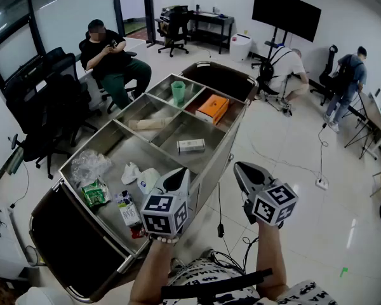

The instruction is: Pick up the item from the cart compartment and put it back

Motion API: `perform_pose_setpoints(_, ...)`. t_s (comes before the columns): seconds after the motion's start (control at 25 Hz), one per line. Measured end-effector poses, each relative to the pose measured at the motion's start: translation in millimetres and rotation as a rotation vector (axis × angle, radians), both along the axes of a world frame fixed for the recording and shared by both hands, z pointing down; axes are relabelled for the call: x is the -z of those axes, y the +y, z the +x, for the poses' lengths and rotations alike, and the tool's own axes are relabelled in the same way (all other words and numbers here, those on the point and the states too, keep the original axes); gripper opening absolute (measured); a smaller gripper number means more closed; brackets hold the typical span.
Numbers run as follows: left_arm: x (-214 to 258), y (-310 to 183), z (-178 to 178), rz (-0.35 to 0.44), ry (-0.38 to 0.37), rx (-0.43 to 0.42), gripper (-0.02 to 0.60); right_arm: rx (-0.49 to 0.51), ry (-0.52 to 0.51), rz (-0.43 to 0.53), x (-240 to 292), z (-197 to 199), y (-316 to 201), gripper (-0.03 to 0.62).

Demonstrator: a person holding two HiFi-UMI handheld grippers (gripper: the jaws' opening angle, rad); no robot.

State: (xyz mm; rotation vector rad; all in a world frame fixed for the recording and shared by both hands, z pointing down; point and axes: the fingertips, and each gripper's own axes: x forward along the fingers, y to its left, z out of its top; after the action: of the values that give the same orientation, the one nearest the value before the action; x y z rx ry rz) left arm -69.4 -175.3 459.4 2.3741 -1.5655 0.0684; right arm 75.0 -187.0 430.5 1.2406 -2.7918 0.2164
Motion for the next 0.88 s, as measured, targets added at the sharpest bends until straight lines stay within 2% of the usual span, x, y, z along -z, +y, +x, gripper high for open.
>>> perform_pose_setpoints(0.16, 6.8, -8.0, 1.9, 0.012, -0.010, -0.009, 0.005, 0.061, 0.074, 0.021, 4.1, -4.7, -17.1, 0.046)
perform_pose_setpoints(0.2, 8.8, -10.4, 2.7, 0.015, -0.016, -0.008, 0.005, 0.081, 0.093, 0.023, 5.7, -6.1, -22.1, 0.104)
perform_pose_setpoints(0.32, 12.3, -23.1, 7.3, 0.008, -0.045, -0.004, 0.005, 0.145, 0.145, 0.036, 12.7, -12.2, -40.5, 0.117)
perform_pose_setpoints(0.4, 10.9, -35.7, 12.2, -0.016, -0.067, -0.003, 0.004, 0.188, 0.196, 0.043, 14.9, -17.6, -56.1, 0.243)
perform_pose_setpoints(0.48, 11.6, -47.5, 17.7, -0.034, -0.079, -0.007, 0.003, 0.224, 0.263, 0.059, 15.5, -22.0, -72.9, 0.298)
perform_pose_setpoints(0.56, 15.8, -58.0, 23.0, -0.034, -0.080, -0.014, 0.003, 0.267, 0.323, 0.074, 16.2, -25.0, -90.6, 0.311)
perform_pose_setpoints(0.64, 19.4, -68.4, 27.9, -0.029, -0.082, -0.019, 0.003, 0.315, 0.377, 0.075, 14.6, -25.6, -110.4, 0.353)
perform_pose_setpoints(0.88, 20.8, -102.1, 34.1, -0.042, -0.084, -0.009, 0.003, 0.461, 0.555, 0.049, 1.3, -23.7, -179.0, 0.377)
